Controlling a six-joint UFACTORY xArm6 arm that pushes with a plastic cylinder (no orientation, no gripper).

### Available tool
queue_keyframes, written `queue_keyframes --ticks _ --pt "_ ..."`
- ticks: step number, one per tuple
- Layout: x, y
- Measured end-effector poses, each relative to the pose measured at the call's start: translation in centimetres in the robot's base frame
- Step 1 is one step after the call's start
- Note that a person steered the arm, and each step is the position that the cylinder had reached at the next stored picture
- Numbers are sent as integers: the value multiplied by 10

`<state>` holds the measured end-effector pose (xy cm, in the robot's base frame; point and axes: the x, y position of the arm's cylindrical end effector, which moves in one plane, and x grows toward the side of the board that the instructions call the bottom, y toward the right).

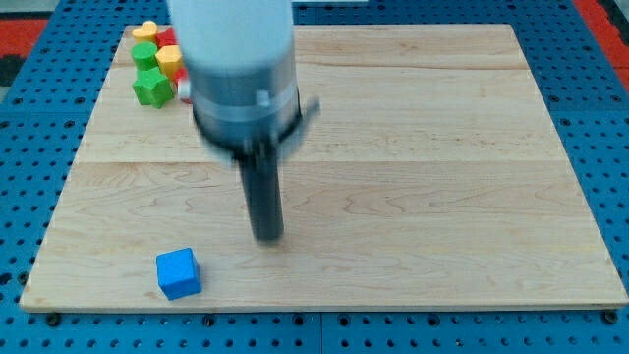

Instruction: Slide the cube into the green star

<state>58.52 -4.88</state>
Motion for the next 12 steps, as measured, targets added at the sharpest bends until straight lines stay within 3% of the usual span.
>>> queue_keyframes --ticks 1,3,4,5,6,7,8,9,10,12 --pt "32 -29" --pt "12 -139" --pt "-17 -100" --pt "8 -59" --pt "-14 -38" --pt "-53 -93" --pt "-48 -107" --pt "-69 -133" --pt "-126 -160" --pt "-204 -158"
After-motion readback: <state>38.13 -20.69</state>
